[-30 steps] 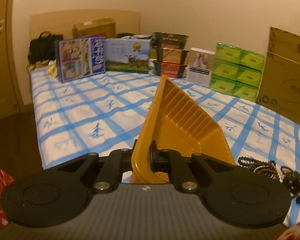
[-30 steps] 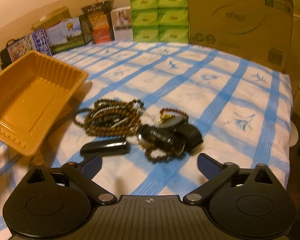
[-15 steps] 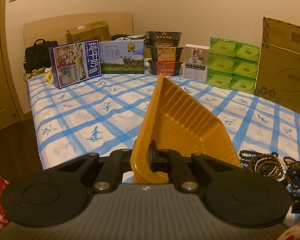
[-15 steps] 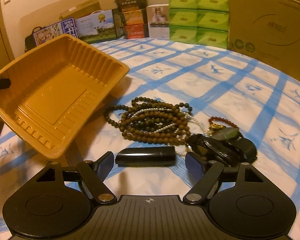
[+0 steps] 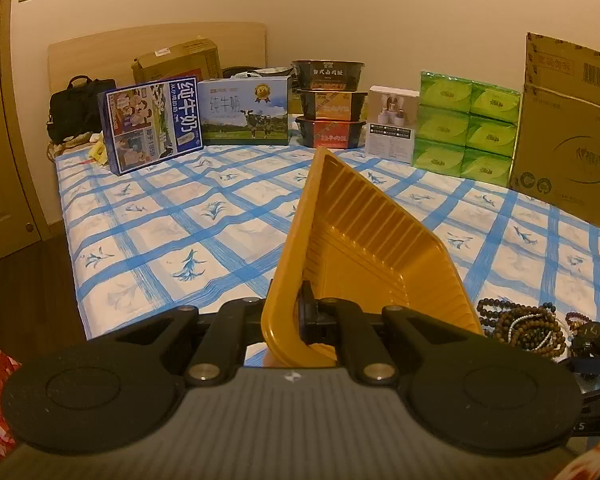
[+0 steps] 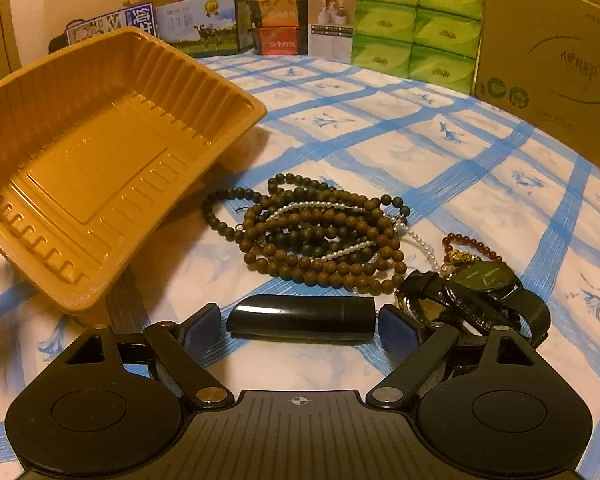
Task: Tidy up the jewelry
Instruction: 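Grasp the black cylindrical case with the right tool, then carry the black case into the held tray and open the right tool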
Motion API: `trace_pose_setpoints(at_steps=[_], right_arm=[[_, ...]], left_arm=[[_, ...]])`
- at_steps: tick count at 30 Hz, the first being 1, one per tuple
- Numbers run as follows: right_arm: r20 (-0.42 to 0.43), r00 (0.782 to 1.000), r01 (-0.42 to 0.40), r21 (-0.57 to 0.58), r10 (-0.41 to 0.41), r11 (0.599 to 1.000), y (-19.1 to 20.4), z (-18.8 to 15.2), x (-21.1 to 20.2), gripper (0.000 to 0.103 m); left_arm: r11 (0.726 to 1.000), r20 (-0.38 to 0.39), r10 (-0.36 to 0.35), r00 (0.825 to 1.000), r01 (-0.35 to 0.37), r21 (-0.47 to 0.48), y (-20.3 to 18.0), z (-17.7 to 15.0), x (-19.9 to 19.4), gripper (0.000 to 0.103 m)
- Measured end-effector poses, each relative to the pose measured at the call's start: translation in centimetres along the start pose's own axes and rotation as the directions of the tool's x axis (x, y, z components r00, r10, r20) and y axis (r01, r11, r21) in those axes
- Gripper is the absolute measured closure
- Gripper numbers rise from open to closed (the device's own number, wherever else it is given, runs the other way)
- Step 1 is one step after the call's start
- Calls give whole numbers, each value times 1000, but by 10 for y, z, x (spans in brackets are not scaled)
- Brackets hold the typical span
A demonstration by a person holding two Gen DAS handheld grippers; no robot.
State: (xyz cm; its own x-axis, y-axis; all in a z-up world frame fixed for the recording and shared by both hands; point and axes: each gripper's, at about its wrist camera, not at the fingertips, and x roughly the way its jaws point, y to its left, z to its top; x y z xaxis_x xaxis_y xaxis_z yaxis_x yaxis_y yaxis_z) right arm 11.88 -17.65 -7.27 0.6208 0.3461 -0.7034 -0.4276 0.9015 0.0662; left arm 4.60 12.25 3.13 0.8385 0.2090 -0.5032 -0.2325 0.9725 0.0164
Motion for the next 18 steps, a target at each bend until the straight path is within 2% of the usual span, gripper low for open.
trace_pose_setpoints(at_steps=[1, 8, 12, 15, 18], right_arm=[[3, 1000, -1, -5, 1, 1000, 0, 0, 0, 27], [40, 999, 24, -20, -23, 1000, 3, 0, -10, 27], [111, 994, 12, -12, -11, 1000, 5, 12, -27, 27], [172, 984, -44, -5, 44, 999, 12, 28, -40, 27], [192, 972, -132, -21, 134, 991, 24, 44, -42, 27]], left_arm=[[1000, -1, 0, 1000, 0, 2, 0, 0, 0, 97], [1000, -13, -5, 1000, 5, 20, 0, 0, -1, 97], [1000, -11, -5, 1000, 5, 20, -1, 1, -1, 97], [1000, -13, -7, 1000, 7, 24, -1, 2, -1, 97], [1000, -13, -7, 1000, 7, 23, -2, 2, -1, 97]])
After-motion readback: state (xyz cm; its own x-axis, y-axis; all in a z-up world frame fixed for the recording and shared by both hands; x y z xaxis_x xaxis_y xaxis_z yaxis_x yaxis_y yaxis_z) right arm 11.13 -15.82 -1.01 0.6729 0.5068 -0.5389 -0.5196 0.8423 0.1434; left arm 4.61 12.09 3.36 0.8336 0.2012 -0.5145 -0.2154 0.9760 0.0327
